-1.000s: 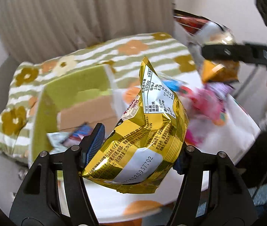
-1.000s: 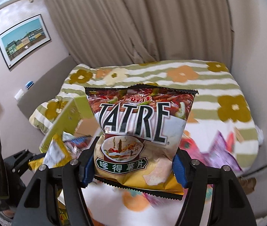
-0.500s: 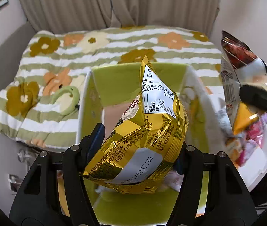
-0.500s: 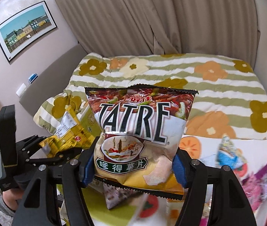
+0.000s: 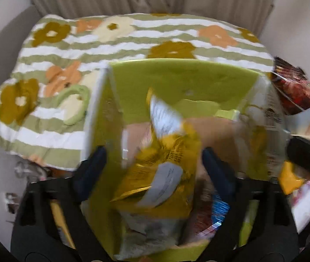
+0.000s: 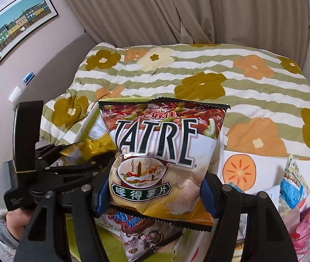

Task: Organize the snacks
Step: 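Carry both bags over the box and open both tools to drop them inside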

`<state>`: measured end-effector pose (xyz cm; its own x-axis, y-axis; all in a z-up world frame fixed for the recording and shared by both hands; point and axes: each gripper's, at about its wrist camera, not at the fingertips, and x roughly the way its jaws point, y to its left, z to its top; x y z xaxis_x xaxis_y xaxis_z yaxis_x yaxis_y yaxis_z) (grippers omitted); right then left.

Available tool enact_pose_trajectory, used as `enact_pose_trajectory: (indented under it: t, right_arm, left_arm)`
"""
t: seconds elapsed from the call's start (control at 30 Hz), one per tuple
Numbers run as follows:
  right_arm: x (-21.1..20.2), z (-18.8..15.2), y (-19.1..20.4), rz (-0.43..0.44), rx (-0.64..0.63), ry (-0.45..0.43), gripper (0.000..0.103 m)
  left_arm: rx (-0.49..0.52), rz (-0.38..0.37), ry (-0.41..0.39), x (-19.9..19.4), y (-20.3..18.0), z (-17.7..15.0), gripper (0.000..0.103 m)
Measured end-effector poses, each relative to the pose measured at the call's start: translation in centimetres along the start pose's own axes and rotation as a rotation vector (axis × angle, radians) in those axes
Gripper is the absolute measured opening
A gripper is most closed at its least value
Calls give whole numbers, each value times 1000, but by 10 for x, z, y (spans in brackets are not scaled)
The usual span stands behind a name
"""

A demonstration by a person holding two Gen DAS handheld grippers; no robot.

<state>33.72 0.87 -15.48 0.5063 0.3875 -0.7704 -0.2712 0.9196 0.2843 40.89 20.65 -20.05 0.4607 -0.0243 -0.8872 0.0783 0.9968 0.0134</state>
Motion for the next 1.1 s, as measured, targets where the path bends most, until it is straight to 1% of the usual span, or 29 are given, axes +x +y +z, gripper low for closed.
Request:
enact_pose_trajectory:
  t: [0.07,0.1,0.17,0.3,0.5,0.73,0.77,0.83,0.87,0.9,1.0,1.1]
  right_arm:
    - [6,1,-1,-2,-9,11,63]
    - [9,3,-2,3,-7,20,63]
    - [15,5,-5,12,-7,35,63]
    - [23,10,-5,25,-26,62,63]
    - [27,24,-7,29,-68,78,64]
    - [50,38,4,39,-118,105,65]
    - [53,38,5,43,-116,103,67]
    - [57,39,6,55,-113,100,81]
    - [58,39,7,61,-113,95,97]
    - [59,38,7,62,-115,88,103]
    - [55,35,8,48,-127,59,103]
    - [51,29,5,39,-120,49,103]
  left_arm:
    - [-27,-23,13,3,9,1,93]
    - [-52,-49,17,2,13,0,93]
    - [-69,-67,15,-1,17,-2,93]
    - [-64,-37,19,-11,15,-9,93]
    - [-58,-14,-12,-32,8,-16,93]
    - [-78,2,-3,-34,11,-18,93]
    - [-79,4,-1,-33,12,-18,93]
    - [-80,12,1,-33,13,-20,93]
    - [-80,15,0,-33,13,-21,93]
    - [-81,15,-1,-34,13,-22,93]
    - [-83,8,-3,-35,13,-26,93]
    - [-83,5,-2,-36,13,-29,93]
